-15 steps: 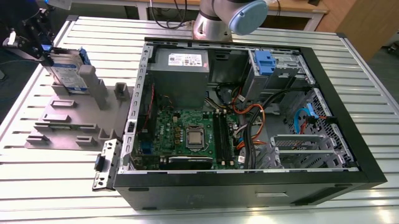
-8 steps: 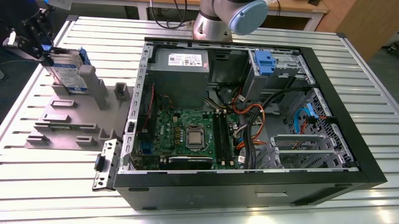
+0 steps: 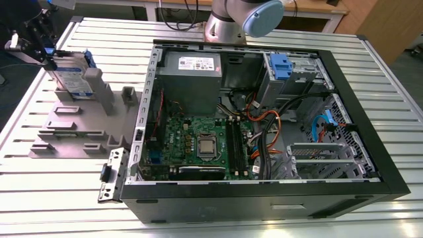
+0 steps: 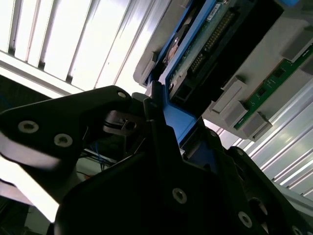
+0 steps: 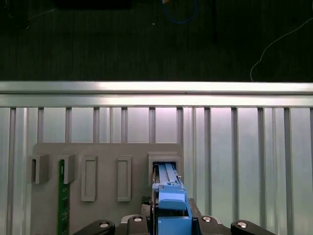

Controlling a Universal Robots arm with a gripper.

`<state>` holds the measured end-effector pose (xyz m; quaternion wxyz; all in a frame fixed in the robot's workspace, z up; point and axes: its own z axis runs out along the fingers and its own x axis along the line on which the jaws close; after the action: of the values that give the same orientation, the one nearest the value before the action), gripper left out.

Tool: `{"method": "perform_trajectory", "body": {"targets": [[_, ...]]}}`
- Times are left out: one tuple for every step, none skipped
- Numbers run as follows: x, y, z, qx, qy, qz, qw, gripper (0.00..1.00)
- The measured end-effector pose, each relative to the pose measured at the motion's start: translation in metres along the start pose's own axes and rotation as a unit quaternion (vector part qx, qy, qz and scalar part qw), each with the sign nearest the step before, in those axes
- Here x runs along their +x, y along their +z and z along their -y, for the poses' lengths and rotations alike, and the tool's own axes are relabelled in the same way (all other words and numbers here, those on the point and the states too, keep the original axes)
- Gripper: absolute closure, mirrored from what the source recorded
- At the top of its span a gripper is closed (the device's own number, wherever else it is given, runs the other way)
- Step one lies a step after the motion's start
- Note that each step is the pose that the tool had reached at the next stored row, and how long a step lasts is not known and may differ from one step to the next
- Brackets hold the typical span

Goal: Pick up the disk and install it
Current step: 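Pick up the disk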

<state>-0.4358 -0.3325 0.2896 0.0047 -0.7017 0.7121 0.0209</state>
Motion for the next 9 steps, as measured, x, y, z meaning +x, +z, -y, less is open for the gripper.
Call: {"method": "perform_trajectory", "body": {"targets": [[0.0,0.0,0.0,0.0,-0.001,0.0,1.0,0.63],[0.0,0.0,0.0,0.0,-0.001,0.0,1.0,0.63],[0.0,0.0,0.0,-0.0001,-0.002,-0.0001,1.0,0.63],[0.0,0.0,0.0,-0.0001,-0.003,-0.0001,1.0,0.63],[0.0,0.0,0.0,-0.0001,-0.004,-0.0001,0.99999,0.63],[0.0,0.0,0.0,-0.0002,-0.004,-0.0001,0.99999,0.63],[0.0,0.0,0.0,-0.0002,-0.005,-0.0001,0.99999,0.63],[0.0,0.0,0.0,-0.0001,-0.003,-0.0001,1.0,0.63],[0.0,0.0001,0.0,0.0001,0.004,0.0,0.99999,0.63]]}}
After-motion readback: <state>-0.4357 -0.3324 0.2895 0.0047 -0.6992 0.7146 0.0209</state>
